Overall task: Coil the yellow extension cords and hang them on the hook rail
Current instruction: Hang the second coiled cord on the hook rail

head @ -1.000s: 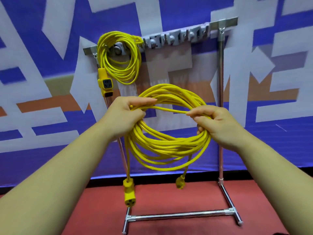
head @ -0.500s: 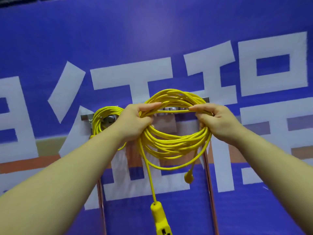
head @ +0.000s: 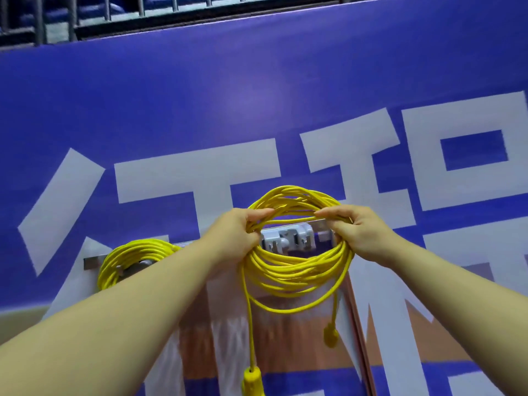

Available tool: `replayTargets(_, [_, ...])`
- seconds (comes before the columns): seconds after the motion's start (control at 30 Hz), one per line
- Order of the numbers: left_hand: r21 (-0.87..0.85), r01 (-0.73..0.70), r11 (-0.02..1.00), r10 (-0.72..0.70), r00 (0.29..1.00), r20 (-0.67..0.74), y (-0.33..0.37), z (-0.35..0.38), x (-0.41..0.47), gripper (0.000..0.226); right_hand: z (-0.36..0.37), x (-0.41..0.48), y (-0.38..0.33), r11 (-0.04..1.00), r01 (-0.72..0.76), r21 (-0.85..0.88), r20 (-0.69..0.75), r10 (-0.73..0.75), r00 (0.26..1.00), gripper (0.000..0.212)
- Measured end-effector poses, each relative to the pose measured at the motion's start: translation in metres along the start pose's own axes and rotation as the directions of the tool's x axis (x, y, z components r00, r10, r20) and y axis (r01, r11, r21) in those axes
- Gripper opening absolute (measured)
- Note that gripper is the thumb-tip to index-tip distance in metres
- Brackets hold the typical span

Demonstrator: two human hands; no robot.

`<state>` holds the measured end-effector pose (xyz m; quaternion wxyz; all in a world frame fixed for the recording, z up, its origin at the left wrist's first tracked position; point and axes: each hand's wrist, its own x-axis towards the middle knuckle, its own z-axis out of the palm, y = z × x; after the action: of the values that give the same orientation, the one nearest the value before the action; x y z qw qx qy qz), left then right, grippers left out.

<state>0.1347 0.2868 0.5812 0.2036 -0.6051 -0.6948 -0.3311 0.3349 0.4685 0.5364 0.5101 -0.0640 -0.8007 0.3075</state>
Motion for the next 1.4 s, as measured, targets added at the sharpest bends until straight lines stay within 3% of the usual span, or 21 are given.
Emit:
replayTargets(0.3, [0.372, 0.046, 0.927, -0.079, 0.994, 0.072, -0.043, 0.029, 0.046, 0.067, 0.033, 0.05, 0.071, 1.0, 0.007, 0.025, 0.058, -0.009, 0.998, 0.024])
replayTargets(0.47, [0.477, -0.093, 0.874, -0.1, 0.926, 0.364, -0.054, 0.019, 0.07, 0.064, 0.04, 0.062, 0.092, 0.999, 0.037, 0.014, -0.038, -0.037, 0.999, 0.022])
replayTargets(0.6, [0.351, -0.169, 0.921, -0.061, 0.828, 0.558, -0.057, 0.016, 0.073, 0.07, 0.047, 0.06, 0.105, 0.991, 0.124, -0.059, -0.115, -0.13, 0.985, 0.024])
replayTargets(0.8, [0.156, -0.232, 0.96, 0.151, 0.9, 0.41, -0.056, 0.018, 0.058, 0.07, 0.058, 0.04, 0.111, 0.97, 0.238, 0.054, -0.232, -0.22, 0.947, 0.028])
replayTargets(0.9, [0.239, -0.249, 0.939, 0.143, 0.911, 0.386, -0.048, 0.02, 0.053, 0.081, 0.062, 0.026, 0.113, 0.962, 0.251, 0.11, -0.269, -0.214, 0.939, 0.03])
replayTargets(1.0, [0.337, -0.268, 0.903, 0.136, 0.92, 0.367, -0.046, 0.021, 0.051, 0.075, 0.063, 0.016, 0.111, 0.968, 0.209, 0.136, -0.302, -0.16, 0.94, 0.037])
replayTargets(1.13, [0.273, -0.263, 0.925, 0.151, 0.917, 0.369, -0.046, 0.021, 0.046, 0.073, 0.061, 0.013, 0.112, 0.983, 0.128, 0.134, -0.264, -0.089, 0.961, 0.054])
replayTargets(1.23, [0.225, -0.275, 0.935, 0.183, 0.915, 0.359, -0.046, 0.024, 0.041, 0.068, 0.059, 0.009, 0.114, 0.986, 0.088, 0.141, -0.215, -0.056, 0.975, 0.053])
replayTargets(1.4, [0.312, -0.327, 0.892, 0.226, 0.92, 0.32, -0.045, 0.031, 0.029, 0.077, 0.066, -0.003, 0.116, 0.995, 0.086, 0.053, -0.303, -0.066, 0.951, 0.049])
